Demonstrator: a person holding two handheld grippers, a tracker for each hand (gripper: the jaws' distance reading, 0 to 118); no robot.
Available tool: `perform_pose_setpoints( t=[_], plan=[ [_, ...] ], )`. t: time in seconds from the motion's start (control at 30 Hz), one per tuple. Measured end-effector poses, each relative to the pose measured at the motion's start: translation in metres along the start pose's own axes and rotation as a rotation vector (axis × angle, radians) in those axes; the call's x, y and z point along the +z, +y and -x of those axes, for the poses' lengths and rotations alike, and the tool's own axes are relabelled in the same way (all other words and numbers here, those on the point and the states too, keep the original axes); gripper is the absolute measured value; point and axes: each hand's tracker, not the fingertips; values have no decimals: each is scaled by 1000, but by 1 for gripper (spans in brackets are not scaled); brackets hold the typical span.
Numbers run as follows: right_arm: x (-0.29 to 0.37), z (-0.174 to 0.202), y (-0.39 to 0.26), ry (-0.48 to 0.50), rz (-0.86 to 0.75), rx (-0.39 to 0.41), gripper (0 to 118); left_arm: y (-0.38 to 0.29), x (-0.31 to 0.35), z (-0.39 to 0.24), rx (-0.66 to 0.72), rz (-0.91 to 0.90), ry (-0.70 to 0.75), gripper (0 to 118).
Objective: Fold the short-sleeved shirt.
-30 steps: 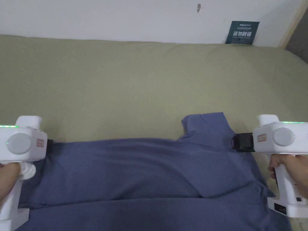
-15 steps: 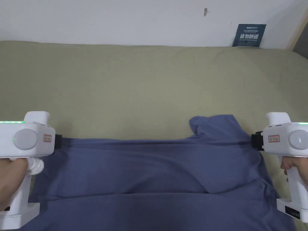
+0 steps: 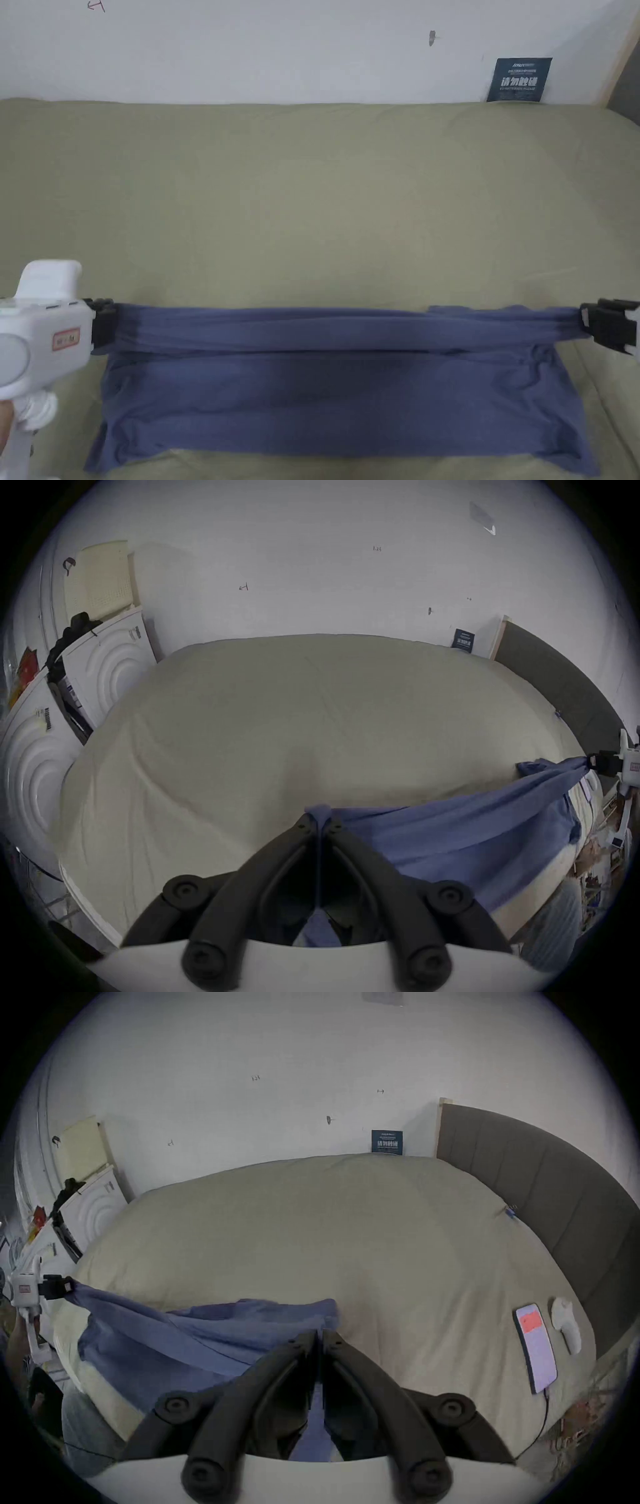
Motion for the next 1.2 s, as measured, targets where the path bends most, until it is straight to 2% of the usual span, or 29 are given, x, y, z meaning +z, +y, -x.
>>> perform_pose_setpoints(
  t=[0.17,0.23,0.33,0.53,0.73,0.77,0.8,0.83,0.87,0.9,0.93,0.97,1.03,1.07,1.1,1.13,1.17,1.2],
  plan=[
    [24,-8,-58,-49,5,-15,6,-51,16,4,5,8,14,2],
    [23,-18,-76,-17,36,-85,5,-67,15,5,23,14,-35,2],
    [15,-18,-93,-33,74,-66,5,-78,6,0,5,48,-49,2],
    [9,-7,-96,2,80,-108,5,-73,3,0,31,65,-28,2],
    [6,4,-87,6,37,-92,5,-79,-1,-2,11,116,-34,3],
    [5,6,-86,3,37,-92,5,-81,-1,-2,12,120,-36,18],
    [6,8,-86,6,30,-96,7,-82,-1,-3,6,122,-33,51],
    [6,11,-85,5,21,-95,20,-83,-2,-3,4,127,-28,94],
    [7,14,-83,2,14,-96,67,-86,-2,-3,2,130,-17,118],
    [6,19,-82,-2,18,-96,105,-87,4,-3,5,118,-11,116],
    [6,22,-81,3,30,-94,118,-84,6,-2,16,92,-1,112],
    [10,27,-82,20,-1,-90,113,-82,7,-3,26,91,-1,112],
    [18,40,-77,14,-24,-63,98,-85,14,-5,25,37,36,110],
    [19,46,-76,-4,-34,-44,74,-83,19,-7,20,5,58,102],
    [22,51,-76,-8,-60,-22,45,-81,25,-11,16,-24,105,86],
    [25,58,-77,-14,-94,-9,12,-80,32,-15,20,-63,112,58],
    [25,67,-76,-34,-102,1,6,-79,37,-19,21,-92,130,2],
    [26,74,-79,-44,-124,2,6,-79,40,-21,7,-106,155,0]
  ],
)
